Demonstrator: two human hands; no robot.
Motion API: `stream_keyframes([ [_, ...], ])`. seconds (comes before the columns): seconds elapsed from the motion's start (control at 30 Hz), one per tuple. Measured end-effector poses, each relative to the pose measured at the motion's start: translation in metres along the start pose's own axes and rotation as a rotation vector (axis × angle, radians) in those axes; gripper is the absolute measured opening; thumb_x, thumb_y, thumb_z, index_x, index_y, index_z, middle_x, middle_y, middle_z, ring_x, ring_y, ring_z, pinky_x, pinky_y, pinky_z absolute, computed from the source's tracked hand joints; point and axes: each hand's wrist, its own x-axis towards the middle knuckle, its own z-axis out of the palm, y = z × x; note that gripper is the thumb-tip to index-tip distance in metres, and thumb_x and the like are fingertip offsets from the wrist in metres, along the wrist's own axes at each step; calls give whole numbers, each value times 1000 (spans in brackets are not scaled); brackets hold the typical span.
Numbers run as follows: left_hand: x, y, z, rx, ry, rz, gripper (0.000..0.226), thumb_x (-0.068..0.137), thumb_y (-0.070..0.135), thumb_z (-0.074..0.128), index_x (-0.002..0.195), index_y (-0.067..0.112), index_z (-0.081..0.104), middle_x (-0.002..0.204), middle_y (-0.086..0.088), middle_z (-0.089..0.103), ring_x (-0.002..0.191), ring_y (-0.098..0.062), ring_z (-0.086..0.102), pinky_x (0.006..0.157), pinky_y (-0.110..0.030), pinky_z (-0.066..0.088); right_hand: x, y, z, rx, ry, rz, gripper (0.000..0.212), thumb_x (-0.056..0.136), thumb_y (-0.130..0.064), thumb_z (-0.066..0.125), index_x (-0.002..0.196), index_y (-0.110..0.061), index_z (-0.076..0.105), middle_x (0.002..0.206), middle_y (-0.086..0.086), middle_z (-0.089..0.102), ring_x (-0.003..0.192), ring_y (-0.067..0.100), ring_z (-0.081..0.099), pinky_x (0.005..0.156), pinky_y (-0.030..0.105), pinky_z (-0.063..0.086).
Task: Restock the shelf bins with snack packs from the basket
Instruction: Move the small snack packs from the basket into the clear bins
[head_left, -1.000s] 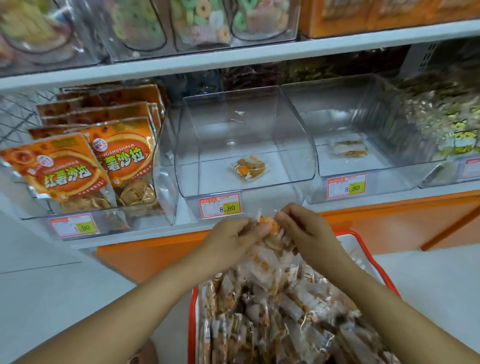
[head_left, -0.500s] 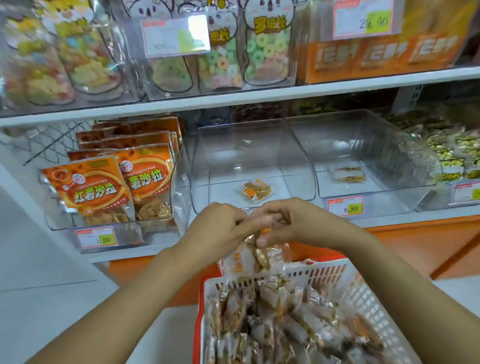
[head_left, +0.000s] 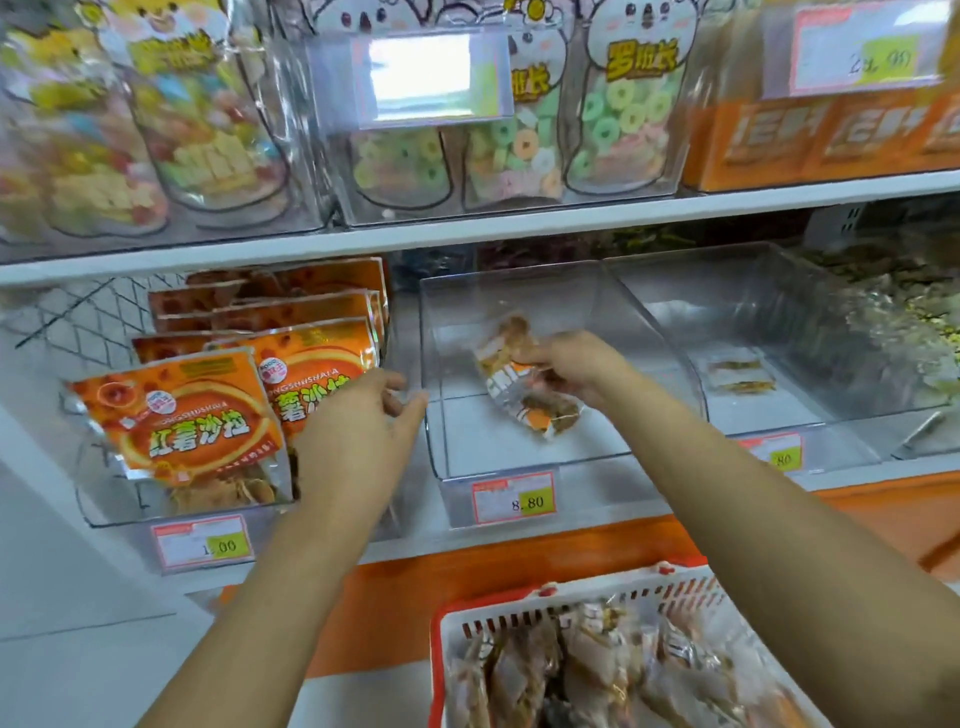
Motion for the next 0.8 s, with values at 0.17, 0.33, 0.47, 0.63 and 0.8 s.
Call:
stream_keyframes([
  [0.17,8,2,7,244,-21,123,40,92,51,50,105,20,72,97,-1,69,85,-23,63,58,-26,30,64,0,44,-159,71,71,27,79,-8,75,67,-10,51,62,5,51,55,13,50,49,20,43],
  [0.33,9,-6,10,174,-1,118,31,91,40,56,104,16,72,96,-3,66,93,-21,57,64,-26,31,94,14,64,-436,57,141,25,87,-20,68,73,-8,50,76,7,60,79,17,60,91,28,50],
  [0.47,8,-7,10,103,-9,90,37,90,37,59,120,15,65,109,-4,57,96,-21,57,68,-28,42,99,19,64,-715,181,77,74,84,-34,70,137,3,34,133,16,51,121,27,53,95,29,44],
  [0.63,4,-9,8,54,-26,76,43,90,39,58,128,17,59,112,-4,50,94,-19,55,67,-27,43,88,16,69,-921,150,32,32,86,-38,65,97,-9,59,82,3,57,81,21,59,65,24,40],
  [0.8,3,-10,7,-83,-5,31,43,90,33,61,128,17,49,108,0,48,87,-10,44,66,-19,35,86,15,75,-928,61,-28,32,95,-26,46,115,-8,63,77,2,53,73,16,51,56,21,38],
])
